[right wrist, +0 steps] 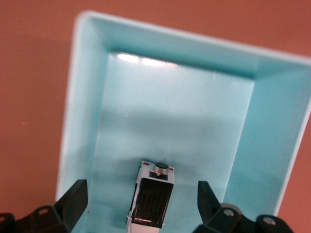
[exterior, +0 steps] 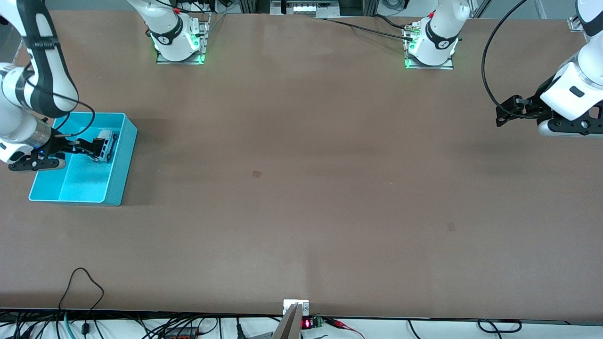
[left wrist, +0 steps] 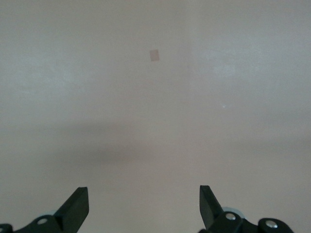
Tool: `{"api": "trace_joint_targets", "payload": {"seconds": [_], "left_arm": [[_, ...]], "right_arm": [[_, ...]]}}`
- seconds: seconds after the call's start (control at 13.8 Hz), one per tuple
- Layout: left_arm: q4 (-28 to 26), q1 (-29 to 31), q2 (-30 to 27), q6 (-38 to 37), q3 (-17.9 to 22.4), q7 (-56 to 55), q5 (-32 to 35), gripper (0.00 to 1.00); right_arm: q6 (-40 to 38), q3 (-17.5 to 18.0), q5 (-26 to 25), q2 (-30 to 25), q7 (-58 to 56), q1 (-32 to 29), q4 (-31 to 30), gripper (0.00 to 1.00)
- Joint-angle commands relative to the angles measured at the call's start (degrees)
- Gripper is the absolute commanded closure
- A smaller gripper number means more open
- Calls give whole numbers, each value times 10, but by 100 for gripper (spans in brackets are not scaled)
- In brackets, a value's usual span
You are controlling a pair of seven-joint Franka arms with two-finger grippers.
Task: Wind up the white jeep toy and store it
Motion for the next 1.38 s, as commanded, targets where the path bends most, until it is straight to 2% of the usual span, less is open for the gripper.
{"api": "trace_joint_targets", "payload": {"seconds": [0.0, 0.22, 0.58, 0.8, 1.02, 1.31], "left_arm": [[5, 0, 2, 1, 1, -3, -3, 0], [5, 0, 2, 1, 1, -3, -3, 0], [5, 0, 2, 1, 1, -3, -3, 0], [5, 0, 2, 1, 1, -3, -3, 0], [5, 0, 2, 0, 1, -3, -3, 0], [5, 0, 2, 0, 1, -3, -3, 0]], "right_arm": [[-24, -2, -4, -58, -14, 48, -8, 0], [-88, -2, 0, -94, 1, 77, 21, 0], [-281, -2, 2, -122, 104, 128, 138, 0], [-370, -3, 7, -123, 118, 138, 221, 0], [-405, -4, 36, -123, 146, 159, 269, 0], [-414, -1, 39, -123, 276, 195, 301, 0]]}}
